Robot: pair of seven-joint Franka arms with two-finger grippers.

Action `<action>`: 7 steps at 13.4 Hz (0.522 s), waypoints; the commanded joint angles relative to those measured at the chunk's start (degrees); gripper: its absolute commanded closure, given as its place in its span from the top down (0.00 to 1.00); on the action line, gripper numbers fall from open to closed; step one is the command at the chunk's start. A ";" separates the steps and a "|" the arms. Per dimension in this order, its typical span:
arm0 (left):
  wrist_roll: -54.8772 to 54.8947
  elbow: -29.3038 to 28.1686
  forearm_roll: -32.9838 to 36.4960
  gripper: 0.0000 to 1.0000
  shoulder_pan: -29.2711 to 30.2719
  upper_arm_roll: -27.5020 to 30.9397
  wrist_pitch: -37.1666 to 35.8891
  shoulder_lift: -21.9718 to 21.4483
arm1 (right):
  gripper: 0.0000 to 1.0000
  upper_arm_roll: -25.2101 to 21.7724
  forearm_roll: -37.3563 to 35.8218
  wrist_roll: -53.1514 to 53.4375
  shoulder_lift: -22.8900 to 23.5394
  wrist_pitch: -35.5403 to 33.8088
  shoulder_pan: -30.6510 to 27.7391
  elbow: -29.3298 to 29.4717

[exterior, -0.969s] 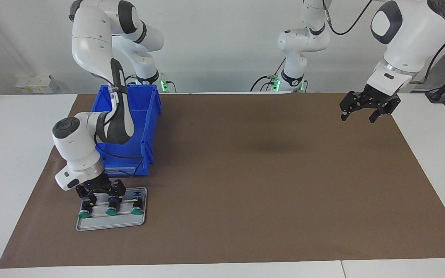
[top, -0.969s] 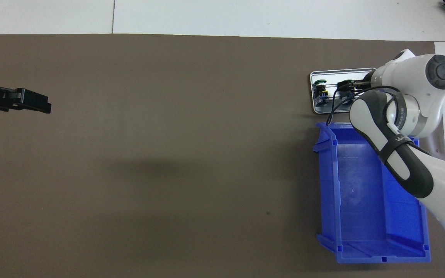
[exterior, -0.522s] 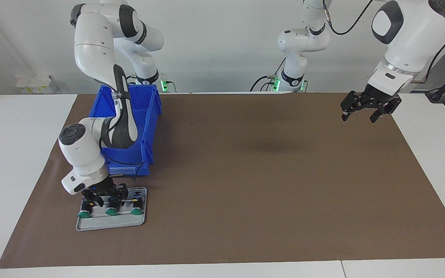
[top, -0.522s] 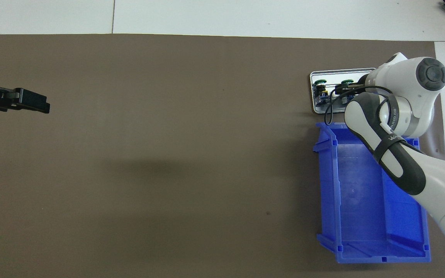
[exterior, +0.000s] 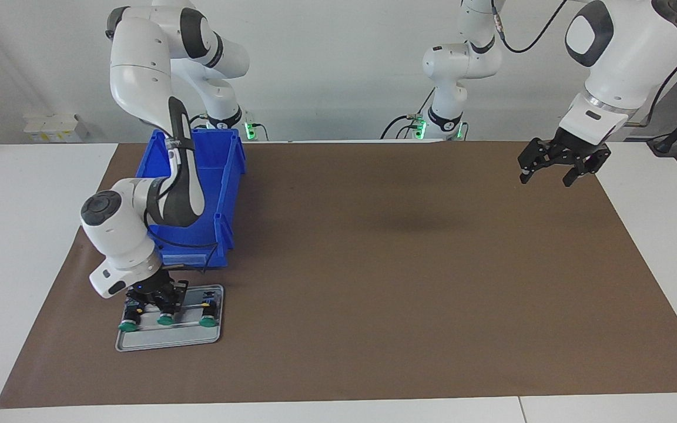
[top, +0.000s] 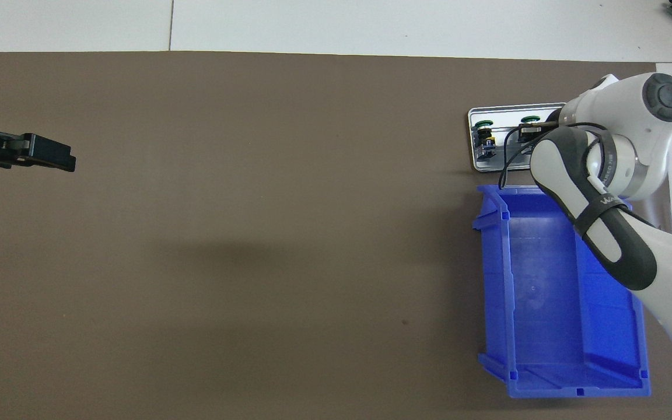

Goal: Place and press button with both arms
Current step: 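Grasp one green button from the tray with the right gripper, then carry the green button to the table middle with the right gripper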

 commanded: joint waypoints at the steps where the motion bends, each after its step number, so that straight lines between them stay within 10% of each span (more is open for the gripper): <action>1: 0.58 -2.01 -0.32 1.00 -0.08 0.08 -0.03 -1.81 | 0.00 0.09 -0.48 12.04 -0.28 -7.10 0.46 8.17; 7: 0.67 -2.98 -0.32 1.00 -0.25 -0.01 0.93 -2.25 | 0.00 0.09 -2.24 56.05 -5.02 -18.36 7.58 11.80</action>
